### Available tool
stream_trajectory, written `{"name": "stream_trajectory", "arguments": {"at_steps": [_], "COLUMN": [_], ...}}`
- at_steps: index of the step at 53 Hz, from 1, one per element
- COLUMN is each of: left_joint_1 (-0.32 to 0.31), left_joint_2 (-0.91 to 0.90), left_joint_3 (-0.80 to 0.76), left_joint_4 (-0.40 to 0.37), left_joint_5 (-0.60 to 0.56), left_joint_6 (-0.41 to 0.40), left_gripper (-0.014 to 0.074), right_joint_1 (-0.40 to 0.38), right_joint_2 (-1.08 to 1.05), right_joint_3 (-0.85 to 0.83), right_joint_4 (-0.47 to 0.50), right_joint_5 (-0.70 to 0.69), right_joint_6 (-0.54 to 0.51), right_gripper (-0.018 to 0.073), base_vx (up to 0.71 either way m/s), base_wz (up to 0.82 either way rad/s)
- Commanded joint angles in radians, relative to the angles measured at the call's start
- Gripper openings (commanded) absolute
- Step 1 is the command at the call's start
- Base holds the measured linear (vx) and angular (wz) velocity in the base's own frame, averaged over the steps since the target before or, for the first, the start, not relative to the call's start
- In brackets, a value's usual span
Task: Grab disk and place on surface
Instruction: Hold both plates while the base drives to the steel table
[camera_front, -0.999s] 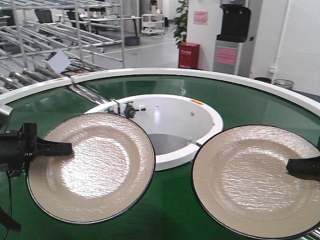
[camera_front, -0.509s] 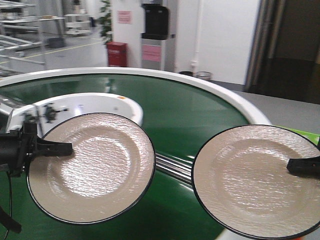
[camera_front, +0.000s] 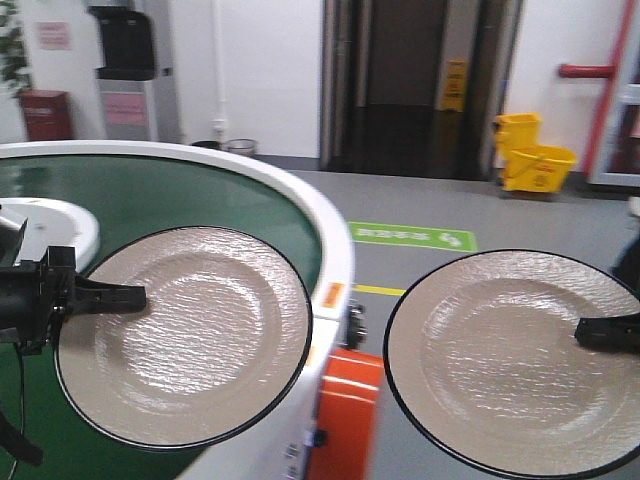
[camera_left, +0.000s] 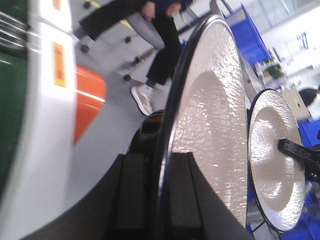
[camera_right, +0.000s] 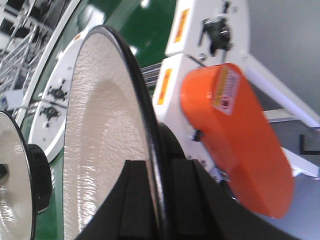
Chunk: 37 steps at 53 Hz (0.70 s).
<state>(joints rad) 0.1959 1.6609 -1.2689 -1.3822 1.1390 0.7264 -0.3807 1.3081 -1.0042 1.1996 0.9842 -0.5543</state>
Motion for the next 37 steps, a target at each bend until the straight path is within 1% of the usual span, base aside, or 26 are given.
{"name": "stream_trajectory", "arguments": {"at_steps": [1, 37], "left_joint_1": [-0.008, -0.008], "left_joint_2": [-0.054, -0.054], "left_joint_3": [-0.026, -0.026], "left_joint_4": [-0.138, -0.138], "left_joint_5": [0.046, 0.046], "left_joint_6": [-0.017, -0.017], "left_gripper": [-0.0006, -0.0006], "right_joint_1": [-0.003, -0.003], "right_joint_2": [-0.035, -0.035], "right_joint_3": [-0.032, -0.032], "right_joint_4": [0.119, 0.119], "right_joint_5": [0.006, 0.006], "right_joint_6": [0.007, 0.007], "right_gripper": [-0.0009, -0.0009], "base_vx": [-0.16, -0.13], "base_wz": [-0.61, -0.62]}}
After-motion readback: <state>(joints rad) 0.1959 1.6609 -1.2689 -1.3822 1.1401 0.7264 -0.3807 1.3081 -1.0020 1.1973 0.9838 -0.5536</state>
